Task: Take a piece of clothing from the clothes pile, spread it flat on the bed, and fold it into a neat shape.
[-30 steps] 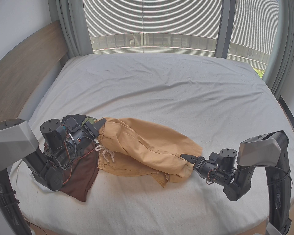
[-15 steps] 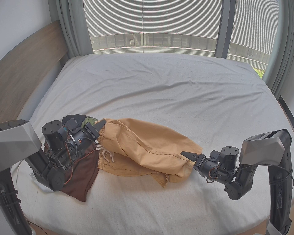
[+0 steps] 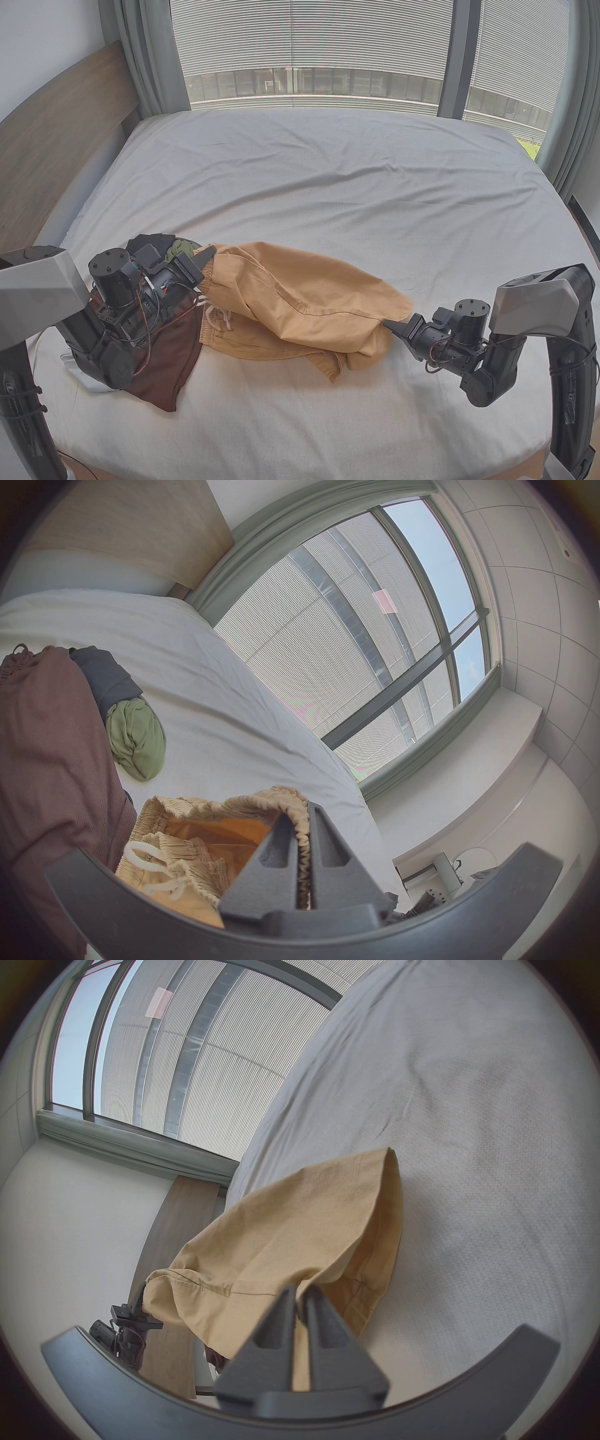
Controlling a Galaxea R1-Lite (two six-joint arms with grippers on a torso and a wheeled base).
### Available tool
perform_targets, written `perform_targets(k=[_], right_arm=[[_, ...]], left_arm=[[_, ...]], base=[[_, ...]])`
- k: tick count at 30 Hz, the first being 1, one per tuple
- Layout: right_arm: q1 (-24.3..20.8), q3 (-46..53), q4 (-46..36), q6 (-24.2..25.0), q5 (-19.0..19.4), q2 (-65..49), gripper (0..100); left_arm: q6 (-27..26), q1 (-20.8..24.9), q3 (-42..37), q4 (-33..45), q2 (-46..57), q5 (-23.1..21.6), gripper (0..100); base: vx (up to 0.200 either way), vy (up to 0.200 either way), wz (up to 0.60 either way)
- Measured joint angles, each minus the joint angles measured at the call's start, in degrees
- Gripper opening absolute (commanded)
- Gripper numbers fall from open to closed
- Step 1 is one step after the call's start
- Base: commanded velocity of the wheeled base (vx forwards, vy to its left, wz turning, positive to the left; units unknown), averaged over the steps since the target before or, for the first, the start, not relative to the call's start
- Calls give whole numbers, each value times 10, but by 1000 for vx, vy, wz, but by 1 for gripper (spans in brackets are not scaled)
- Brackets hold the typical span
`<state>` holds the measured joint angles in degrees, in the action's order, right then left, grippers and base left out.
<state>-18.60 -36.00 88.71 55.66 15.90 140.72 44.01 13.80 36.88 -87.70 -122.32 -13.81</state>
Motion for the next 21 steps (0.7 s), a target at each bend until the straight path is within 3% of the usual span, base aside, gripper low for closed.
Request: perform_targets(k=[9,16,21], right_arm=[[25,12,-1,0,7,-39,0],[50,51,-1,-5,90,-81,0],[55,66,-1,-35,102,-85,0]], left_arm=[[0,-2,5,-5,-15,2,0],[0,-3,7,-5,-23,4,0],[-2,-7,8,-5,-30,5,0]], base=[[0,0,0],[0,0,0],[0,0,0]])
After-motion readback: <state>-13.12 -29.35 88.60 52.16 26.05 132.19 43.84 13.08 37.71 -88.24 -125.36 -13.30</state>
